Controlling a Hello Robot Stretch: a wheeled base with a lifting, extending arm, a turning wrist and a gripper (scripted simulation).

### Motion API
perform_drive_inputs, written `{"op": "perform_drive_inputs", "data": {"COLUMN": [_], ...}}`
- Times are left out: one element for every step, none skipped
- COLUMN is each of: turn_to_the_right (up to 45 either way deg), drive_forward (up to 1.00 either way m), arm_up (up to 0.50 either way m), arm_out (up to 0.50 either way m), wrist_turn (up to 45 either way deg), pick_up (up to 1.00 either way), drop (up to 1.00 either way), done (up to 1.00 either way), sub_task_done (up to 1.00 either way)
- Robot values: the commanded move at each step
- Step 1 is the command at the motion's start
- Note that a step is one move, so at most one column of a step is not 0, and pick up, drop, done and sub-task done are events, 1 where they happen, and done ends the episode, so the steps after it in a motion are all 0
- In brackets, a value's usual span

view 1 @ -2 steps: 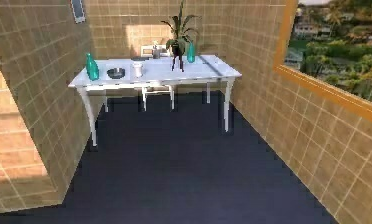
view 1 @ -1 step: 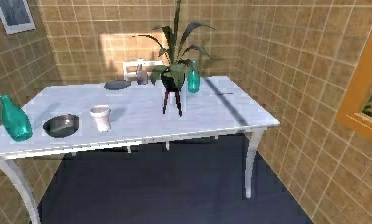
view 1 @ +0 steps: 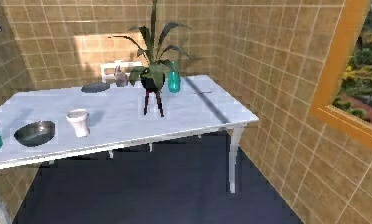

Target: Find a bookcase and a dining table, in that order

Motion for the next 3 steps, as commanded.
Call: {"op": "perform_drive_inputs", "data": {"turn_to_the_right": [0.0,-24.0,0.0], "drive_forward": [0.35,0.00,0.00], "arm_up": [0.00,0.00,0.00], "arm_out": [0.00,0.00,0.00], "wrist_turn": [0.0,0.0,0.0], "pick_up": [0.00,0.00,0.00], "drop": [0.00,0.00,0.00], "done": [0.00,0.00,1.00], "sub_task_done": [0.00,0.00,0.00]}}
